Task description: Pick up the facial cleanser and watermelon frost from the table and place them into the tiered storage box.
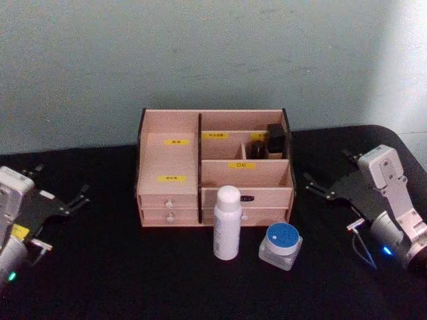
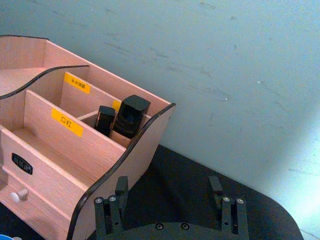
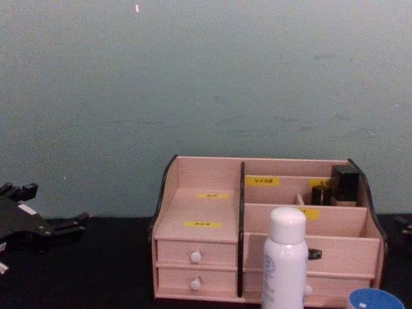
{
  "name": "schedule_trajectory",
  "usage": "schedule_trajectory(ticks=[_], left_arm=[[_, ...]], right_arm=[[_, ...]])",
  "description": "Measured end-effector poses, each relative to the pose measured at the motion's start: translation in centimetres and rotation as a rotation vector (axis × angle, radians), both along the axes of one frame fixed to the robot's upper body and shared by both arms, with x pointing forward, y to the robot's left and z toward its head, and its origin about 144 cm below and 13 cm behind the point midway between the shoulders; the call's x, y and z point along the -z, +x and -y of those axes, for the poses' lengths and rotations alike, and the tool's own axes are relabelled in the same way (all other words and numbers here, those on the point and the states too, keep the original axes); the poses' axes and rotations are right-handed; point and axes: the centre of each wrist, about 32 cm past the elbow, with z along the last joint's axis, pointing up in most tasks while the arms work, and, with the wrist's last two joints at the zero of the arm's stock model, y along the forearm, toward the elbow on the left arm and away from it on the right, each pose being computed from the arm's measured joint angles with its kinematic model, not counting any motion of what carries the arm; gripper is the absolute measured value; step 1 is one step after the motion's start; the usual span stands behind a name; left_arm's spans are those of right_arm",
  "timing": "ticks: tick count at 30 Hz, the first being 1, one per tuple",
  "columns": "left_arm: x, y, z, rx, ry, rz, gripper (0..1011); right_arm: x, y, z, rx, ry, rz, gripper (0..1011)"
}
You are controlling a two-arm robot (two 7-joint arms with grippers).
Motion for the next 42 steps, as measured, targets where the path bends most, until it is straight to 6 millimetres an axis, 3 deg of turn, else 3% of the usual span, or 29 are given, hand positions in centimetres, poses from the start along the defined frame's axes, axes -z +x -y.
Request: schedule_trajectory(ticks=[42], left_arm=[[0.00,0.00,0.00,0.000,0.000,0.000,1001]], right_arm=[[-0.56,-0.69,0.61,-0.021,0.021,0.040,1003]])
